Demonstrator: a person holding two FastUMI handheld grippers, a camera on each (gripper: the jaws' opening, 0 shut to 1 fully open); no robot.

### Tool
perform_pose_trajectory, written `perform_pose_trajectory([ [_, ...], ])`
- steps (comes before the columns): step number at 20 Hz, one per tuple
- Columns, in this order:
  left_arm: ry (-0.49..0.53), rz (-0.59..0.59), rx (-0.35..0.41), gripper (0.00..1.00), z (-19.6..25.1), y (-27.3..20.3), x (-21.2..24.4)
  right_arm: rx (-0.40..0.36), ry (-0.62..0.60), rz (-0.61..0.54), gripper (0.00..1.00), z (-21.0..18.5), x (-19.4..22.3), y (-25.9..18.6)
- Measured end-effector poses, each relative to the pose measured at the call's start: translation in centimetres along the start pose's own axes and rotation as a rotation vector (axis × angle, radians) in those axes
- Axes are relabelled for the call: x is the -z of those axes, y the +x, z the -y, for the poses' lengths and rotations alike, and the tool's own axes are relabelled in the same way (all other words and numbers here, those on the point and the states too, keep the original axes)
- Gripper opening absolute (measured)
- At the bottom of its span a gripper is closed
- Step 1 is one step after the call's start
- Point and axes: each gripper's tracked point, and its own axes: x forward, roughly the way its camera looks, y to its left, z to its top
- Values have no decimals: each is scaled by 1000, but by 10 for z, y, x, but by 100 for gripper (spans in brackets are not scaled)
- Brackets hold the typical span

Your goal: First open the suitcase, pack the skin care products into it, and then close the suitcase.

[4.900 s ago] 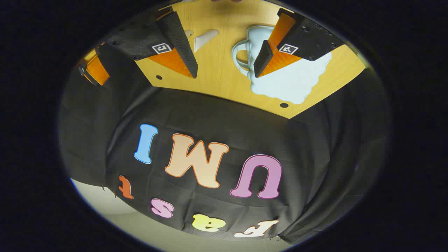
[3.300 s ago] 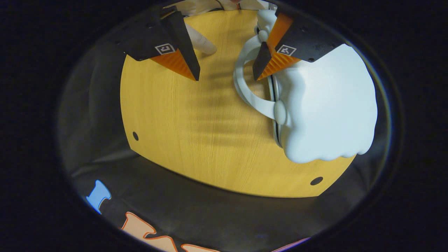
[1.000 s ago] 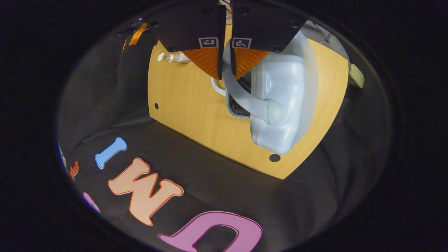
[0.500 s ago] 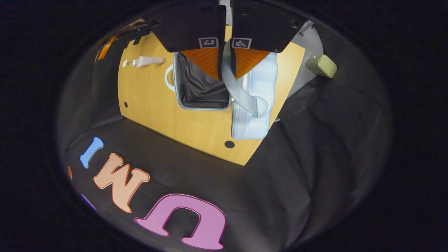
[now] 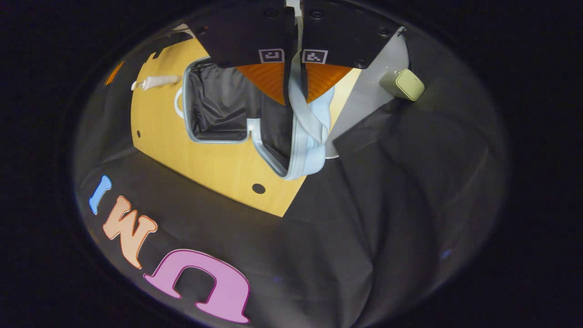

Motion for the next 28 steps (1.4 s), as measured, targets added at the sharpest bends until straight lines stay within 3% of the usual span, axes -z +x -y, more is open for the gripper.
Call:
perform_pose_trajectory([
  [5,-31,-32,-22,0,-38,41,26,-2,-19,-23,99,-14,6,0],
  [7,-75,-67,16,0,-41,60,45,-2,-33,-32,99,-15,7,1],
  [12,-87,-123,26,0,-65,117,90,2,-63,-42,100,-20,4,4],
  [17,-115,-133,46,0,-76,137,106,-8,-101,-60,99,-25,10,6],
  [21,-114,-130,4,10,-92,140,109,-10,-104,-73,99,-24,15,5],
  [23,-100,-113,-46,44,-103,131,107,-12,-100,-75,99,-21,17,5],
  [26,-24,7,-153,94,-116,111,83,-12,-86,-85,99,-15,22,8],
  [28,48,138,-203,95,-105,82,58,-14,-83,-91,99,-10,25,11],
])
